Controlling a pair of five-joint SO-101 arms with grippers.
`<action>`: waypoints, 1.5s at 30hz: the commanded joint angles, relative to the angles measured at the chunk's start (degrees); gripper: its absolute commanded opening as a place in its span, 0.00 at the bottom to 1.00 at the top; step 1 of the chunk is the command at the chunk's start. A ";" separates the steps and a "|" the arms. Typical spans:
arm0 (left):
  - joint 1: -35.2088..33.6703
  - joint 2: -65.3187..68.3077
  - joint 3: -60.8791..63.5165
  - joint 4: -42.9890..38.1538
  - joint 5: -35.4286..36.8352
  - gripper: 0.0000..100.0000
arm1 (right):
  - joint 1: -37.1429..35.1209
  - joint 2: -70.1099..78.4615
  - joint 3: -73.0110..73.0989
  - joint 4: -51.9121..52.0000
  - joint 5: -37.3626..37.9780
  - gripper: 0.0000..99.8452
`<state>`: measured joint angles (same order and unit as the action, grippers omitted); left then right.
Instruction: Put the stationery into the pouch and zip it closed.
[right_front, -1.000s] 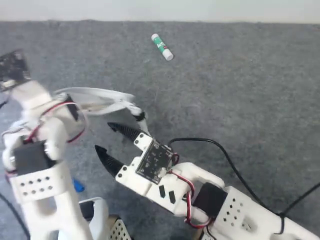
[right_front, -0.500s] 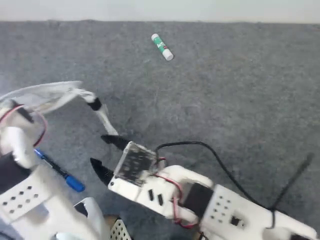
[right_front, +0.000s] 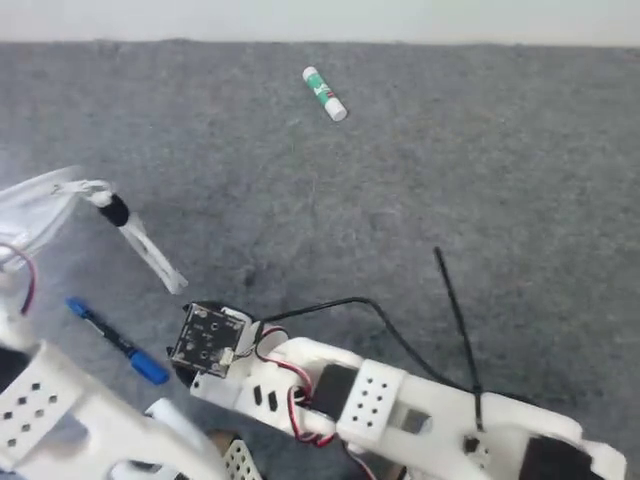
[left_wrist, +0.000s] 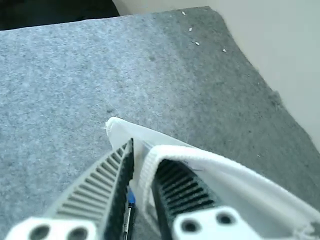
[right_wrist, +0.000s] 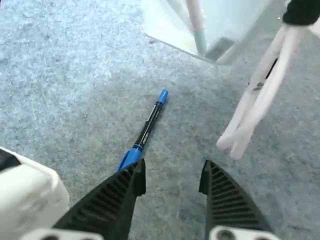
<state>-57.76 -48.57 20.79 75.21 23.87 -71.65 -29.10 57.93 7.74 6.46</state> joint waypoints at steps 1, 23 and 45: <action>-4.22 -0.53 -4.09 -0.97 1.32 0.01 | -0.57 3.38 -4.57 -2.86 0.44 0.17; -22.59 -0.09 -3.74 -4.66 1.32 0.01 | -1.27 32.48 -27.87 -2.77 0.35 0.17; -25.85 -0.26 -3.74 -5.36 1.14 0.01 | -3.03 53.49 -46.86 -2.68 0.44 0.17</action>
<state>-83.25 -48.57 20.79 73.01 24.31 -74.02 24.70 15.56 6.07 6.46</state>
